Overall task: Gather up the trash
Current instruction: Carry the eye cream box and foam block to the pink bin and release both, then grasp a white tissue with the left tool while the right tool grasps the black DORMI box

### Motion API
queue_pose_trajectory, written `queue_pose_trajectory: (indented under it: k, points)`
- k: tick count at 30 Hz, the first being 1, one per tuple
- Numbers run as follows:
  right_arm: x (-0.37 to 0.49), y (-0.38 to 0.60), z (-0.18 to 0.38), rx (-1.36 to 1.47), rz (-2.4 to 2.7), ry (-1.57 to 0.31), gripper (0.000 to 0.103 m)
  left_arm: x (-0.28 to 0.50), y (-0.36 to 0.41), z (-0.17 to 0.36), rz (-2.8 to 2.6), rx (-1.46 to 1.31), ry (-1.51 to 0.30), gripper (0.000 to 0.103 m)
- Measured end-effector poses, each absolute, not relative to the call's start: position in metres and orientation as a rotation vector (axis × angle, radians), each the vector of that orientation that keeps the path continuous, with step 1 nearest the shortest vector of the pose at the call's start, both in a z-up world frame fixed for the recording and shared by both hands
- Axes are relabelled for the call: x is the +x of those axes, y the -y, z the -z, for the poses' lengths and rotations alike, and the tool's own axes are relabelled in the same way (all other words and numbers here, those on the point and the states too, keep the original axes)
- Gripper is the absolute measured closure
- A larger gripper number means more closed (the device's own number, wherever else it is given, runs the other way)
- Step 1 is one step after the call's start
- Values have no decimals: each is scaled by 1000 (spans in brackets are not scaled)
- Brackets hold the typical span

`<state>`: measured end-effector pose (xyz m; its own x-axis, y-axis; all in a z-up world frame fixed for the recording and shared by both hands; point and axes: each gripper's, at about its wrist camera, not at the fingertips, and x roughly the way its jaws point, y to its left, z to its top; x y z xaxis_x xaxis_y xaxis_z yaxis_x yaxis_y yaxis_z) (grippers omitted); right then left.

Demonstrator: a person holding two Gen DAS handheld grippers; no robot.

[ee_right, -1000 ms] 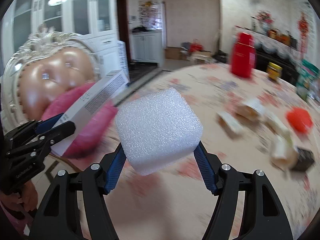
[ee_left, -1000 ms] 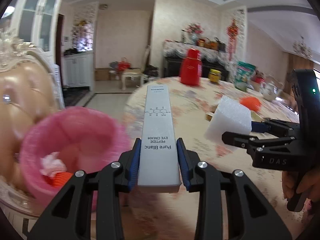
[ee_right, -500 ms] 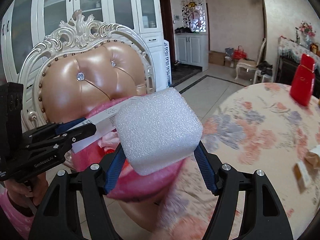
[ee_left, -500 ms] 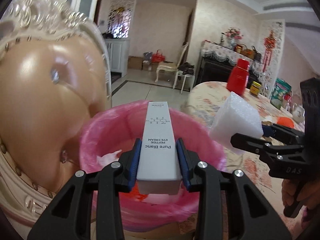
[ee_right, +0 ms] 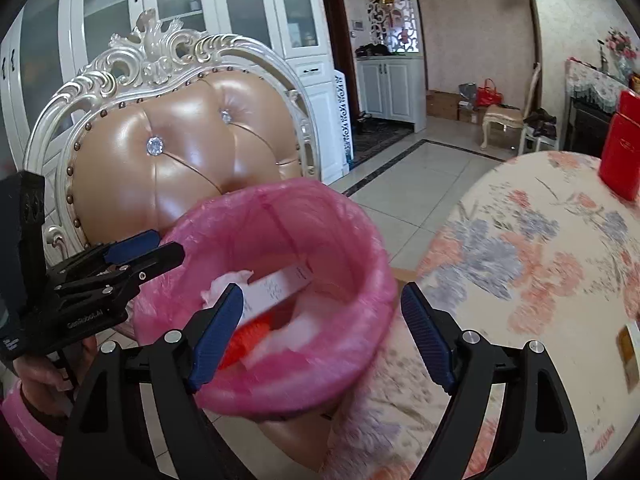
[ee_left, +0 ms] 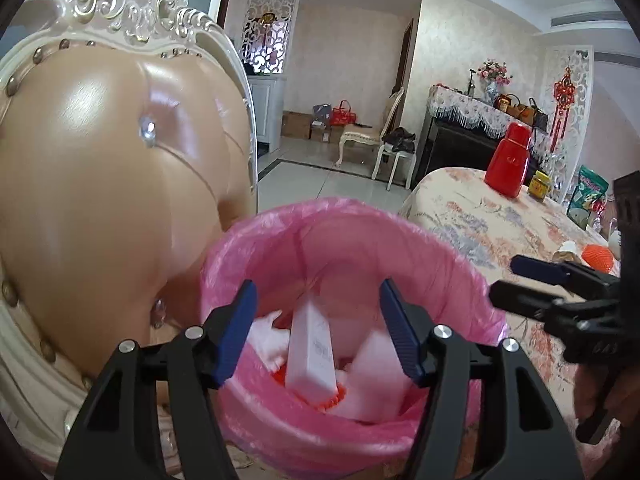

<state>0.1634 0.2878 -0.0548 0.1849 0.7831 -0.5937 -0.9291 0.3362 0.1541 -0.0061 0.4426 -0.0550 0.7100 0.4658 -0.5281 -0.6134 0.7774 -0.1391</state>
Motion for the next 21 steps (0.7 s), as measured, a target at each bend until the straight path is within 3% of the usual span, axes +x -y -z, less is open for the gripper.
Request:
queue_pose_trajectory:
  k: [5, 11, 21]
  points:
    - [163, -251, 54, -278, -1172, -635, 26, -3, -424, 56, -589, -345, -478, 19]
    - [168, -181, 55, -296, -1055, -605, 26, 24, -365, 47, -508, -233, -446, 5]
    - [216, -29, 61, -176, -726, -621, 26, 117, -236, 31, -216, -88, -493, 5]
